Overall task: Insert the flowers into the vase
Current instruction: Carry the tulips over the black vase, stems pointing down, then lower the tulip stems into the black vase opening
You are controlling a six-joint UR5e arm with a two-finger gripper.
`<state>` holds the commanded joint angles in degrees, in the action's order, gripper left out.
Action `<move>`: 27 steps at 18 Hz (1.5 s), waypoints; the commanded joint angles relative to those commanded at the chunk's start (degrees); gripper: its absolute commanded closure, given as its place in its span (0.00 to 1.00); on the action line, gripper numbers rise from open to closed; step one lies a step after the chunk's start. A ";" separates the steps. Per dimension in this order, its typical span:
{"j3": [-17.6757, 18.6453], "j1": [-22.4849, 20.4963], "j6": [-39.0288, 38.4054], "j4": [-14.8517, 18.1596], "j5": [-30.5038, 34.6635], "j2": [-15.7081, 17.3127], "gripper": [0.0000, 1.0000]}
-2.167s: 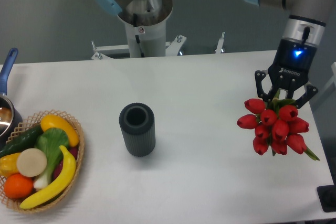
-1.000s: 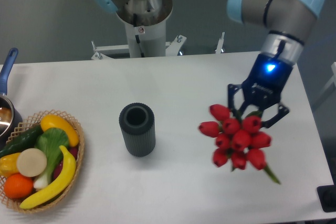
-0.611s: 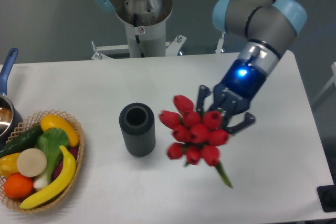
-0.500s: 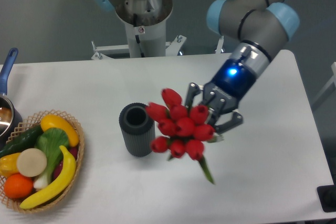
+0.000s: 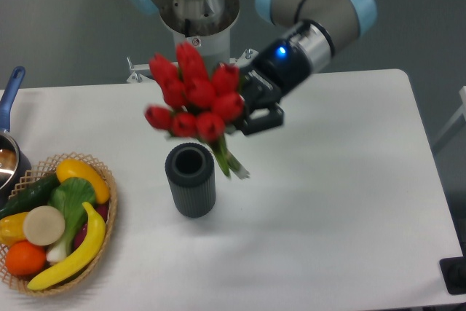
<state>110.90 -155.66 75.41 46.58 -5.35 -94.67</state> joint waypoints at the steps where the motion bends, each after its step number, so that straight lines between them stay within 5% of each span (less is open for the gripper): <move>1: 1.23 0.35 0.09 0.00 -0.36 0.70 0.65; 27: 5.99 2.20 0.26 0.09 -1.33 -5.61 0.65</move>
<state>116.89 -153.46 75.67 46.67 -6.68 -100.28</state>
